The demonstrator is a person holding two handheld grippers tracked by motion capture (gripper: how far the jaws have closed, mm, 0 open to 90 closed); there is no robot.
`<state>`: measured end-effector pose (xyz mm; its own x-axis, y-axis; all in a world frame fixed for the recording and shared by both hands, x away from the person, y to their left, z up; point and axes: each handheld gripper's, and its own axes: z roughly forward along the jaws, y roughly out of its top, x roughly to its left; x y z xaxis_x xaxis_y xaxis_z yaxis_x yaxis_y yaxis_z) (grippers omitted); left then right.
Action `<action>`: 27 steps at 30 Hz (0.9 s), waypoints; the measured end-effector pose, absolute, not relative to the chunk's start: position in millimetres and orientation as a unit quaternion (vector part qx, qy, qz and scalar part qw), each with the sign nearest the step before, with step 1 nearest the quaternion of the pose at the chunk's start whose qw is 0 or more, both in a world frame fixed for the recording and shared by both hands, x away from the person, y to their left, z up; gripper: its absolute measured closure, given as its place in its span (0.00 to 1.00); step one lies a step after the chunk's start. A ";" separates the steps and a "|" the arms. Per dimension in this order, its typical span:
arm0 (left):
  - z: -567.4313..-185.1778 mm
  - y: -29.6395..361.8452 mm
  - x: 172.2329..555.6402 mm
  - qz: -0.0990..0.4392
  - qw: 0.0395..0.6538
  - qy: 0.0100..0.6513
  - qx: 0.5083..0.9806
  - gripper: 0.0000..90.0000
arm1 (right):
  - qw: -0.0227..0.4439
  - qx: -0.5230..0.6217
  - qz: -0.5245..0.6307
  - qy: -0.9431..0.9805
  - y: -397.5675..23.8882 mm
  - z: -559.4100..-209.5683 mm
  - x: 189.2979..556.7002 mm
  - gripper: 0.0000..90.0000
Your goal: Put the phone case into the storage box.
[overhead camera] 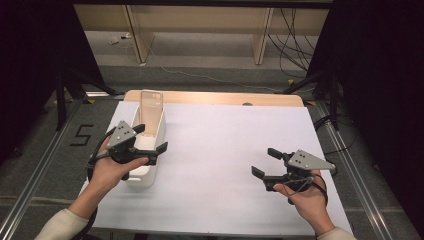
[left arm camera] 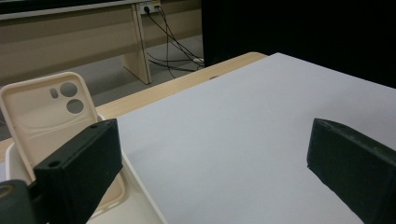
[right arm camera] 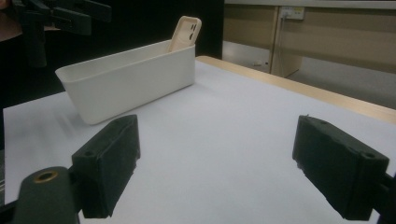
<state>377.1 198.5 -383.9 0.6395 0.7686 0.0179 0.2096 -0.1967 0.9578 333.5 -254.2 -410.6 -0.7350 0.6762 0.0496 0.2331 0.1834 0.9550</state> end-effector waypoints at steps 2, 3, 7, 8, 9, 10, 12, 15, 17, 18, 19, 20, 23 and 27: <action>-384.6 198.2 376.0 0.257 0.539 0.334 0.730 0.03 | 0.187 0.312 0.558 0.746 -253.8 -410.2 332.2 0.18; -385.1 198.1 375.1 0.256 0.540 0.334 0.729 0.03 | 0.187 0.311 0.559 0.746 -253.8 -410.2 332.2 0.18; -386.0 196.7 372.8 0.253 0.542 0.331 0.730 0.03 | 0.188 0.311 0.559 0.746 -253.6 -410.4 332.3 0.18; -386.0 196.5 371.9 0.253 0.541 0.329 0.731 0.03 | 0.188 0.310 0.559 0.746 -253.6 -410.3 332.3 0.18; -386.3 196.0 371.3 0.251 0.543 0.328 0.731 0.03 | 0.187 0.311 0.558 0.746 -253.7 -410.1 332.1 0.18; -386.7 195.5 370.5 0.249 0.543 0.329 0.731 0.03 | 0.187 0.311 0.558 0.746 -253.8 -410.1 332.1 0.18; -387.4 195.1 369.0 0.248 0.541 0.329 0.733 0.03 | 0.188 0.310 0.558 0.746 -254.0 -410.3 332.3 0.18; -388.5 194.3 366.8 0.246 0.542 0.327 0.734 0.03 | 0.187 0.310 0.558 0.746 -253.7 -410.3 332.1 0.18; -388.9 193.8 365.6 0.247 0.542 0.324 0.735 0.03 | 0.187 0.310 0.558 0.746 -253.7 -410.2 332.1 0.18; -389.1 193.6 365.2 0.247 0.542 0.322 0.736 0.03 | 0.187 0.311 0.558 0.746 -253.7 -410.2 332.2 0.18; -389.5 193.2 364.6 0.246 0.543 0.324 0.735 0.03 | 0.187 0.311 0.558 0.746 -253.8 -410.3 332.2 0.18; -389.6 193.4 364.4 0.246 0.542 0.323 0.736 0.03 | 0.187 0.311 0.558 0.746 -253.8 -410.3 332.2 0.18; -390.5 193.5 363.9 0.244 0.541 0.322 0.737 0.03 | 0.187 0.310 0.559 0.746 -253.7 -410.2 332.1 0.18; -391.0 193.0 362.8 0.244 0.542 0.320 0.738 0.04 | 0.188 0.309 0.558 0.747 -253.7 -410.4 332.2 0.18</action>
<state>362.8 193.0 -391.0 0.6763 0.7365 0.0120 0.2081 -0.2067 0.9560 332.2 -253.7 -410.4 -0.7381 0.6715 0.0653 0.2527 0.1854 0.9496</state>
